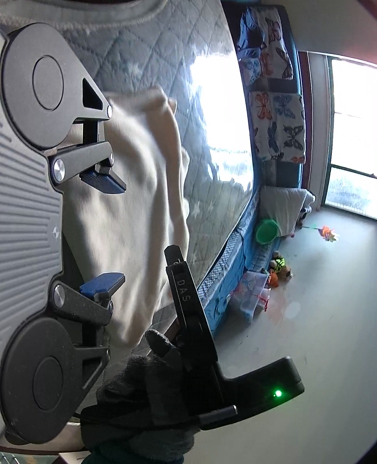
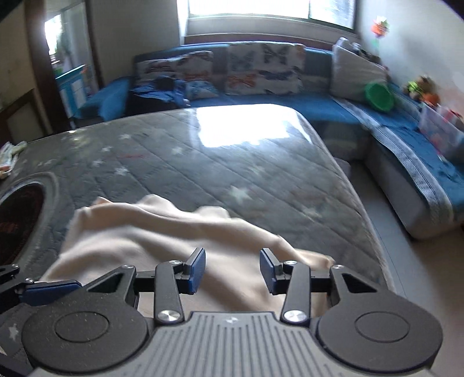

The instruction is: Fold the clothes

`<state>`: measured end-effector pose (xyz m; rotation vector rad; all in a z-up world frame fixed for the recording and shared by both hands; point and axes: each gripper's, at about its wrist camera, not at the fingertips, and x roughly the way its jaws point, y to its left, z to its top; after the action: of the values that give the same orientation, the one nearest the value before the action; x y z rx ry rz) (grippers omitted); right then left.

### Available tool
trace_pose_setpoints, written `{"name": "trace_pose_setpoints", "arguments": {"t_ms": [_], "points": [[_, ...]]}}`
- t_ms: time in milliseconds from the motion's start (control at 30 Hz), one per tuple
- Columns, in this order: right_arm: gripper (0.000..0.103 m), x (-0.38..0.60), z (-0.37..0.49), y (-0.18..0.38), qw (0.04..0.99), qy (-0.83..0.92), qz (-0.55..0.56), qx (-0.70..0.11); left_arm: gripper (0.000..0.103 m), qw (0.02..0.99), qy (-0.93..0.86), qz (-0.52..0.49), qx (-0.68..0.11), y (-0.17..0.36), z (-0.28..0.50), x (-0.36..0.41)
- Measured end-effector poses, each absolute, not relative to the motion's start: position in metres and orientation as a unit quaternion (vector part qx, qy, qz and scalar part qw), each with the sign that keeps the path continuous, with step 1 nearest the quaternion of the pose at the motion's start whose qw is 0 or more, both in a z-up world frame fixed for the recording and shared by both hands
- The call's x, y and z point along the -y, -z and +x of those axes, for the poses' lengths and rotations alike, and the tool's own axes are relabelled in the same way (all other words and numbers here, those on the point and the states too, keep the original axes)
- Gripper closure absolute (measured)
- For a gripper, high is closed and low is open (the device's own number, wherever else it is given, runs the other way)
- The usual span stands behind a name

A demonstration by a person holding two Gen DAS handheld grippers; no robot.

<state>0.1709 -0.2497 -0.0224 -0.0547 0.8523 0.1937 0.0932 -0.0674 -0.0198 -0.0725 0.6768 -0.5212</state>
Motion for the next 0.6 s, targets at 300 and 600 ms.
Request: {"name": "trace_pose_setpoints", "arguments": {"t_ms": [300,600], "points": [[0.067,0.267,0.183,0.044,0.906,-0.047,0.007,-0.422,0.040,0.902,0.265,-0.020,-0.342,0.035,0.092,0.079],[0.067,0.258,0.197,0.052,0.914,-0.019,-0.002,-0.406,0.040,0.901,0.268,-0.013,-0.340,0.036,0.089,0.079]]}}
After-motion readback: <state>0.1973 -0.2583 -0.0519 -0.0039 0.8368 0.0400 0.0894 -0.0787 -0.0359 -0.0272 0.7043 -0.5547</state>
